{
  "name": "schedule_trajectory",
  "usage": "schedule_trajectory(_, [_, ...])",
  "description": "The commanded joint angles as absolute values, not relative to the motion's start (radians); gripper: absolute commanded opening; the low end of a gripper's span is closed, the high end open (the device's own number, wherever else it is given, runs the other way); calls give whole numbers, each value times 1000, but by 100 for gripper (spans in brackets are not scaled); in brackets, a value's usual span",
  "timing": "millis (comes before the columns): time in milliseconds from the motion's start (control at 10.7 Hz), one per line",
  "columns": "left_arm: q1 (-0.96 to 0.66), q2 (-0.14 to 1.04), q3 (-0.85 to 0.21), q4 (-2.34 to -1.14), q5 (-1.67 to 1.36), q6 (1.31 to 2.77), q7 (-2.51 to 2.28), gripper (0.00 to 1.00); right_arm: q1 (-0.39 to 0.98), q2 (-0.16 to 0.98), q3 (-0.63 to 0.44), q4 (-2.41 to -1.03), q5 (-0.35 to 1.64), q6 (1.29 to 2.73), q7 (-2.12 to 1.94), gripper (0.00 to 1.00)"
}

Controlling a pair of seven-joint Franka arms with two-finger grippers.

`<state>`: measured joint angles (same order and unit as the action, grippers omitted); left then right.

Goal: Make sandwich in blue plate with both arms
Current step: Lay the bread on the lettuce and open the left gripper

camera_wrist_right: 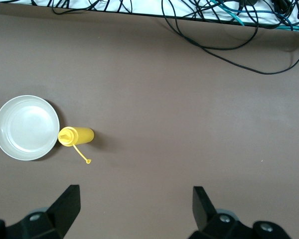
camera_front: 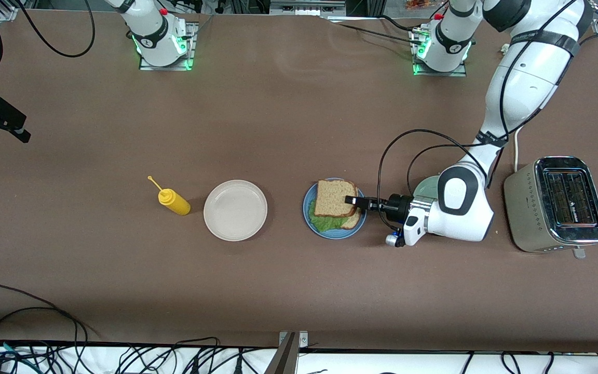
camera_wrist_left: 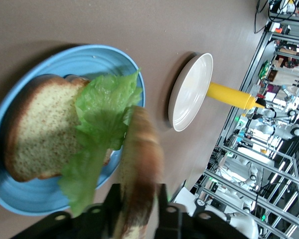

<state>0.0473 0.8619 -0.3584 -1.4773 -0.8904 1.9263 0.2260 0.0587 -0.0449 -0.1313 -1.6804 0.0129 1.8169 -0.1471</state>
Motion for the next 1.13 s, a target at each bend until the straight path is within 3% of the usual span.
schedule_trajectory(0, [54, 870, -354, -1471, -928, 1934, 375, 100, 60, -40, -130, -1660, 5, 1795, -146, 100])
schedule_trajectory(282, [54, 853, -347, -1428, -888, 1933, 388, 100, 60, -40, -132, -1658, 5, 1795, -146, 100])
schedule_trajectory(1032, [61, 648, -345, -1384, -320, 1922, 325, 100, 60, -40, -132, -1658, 6, 1795, -144, 100])
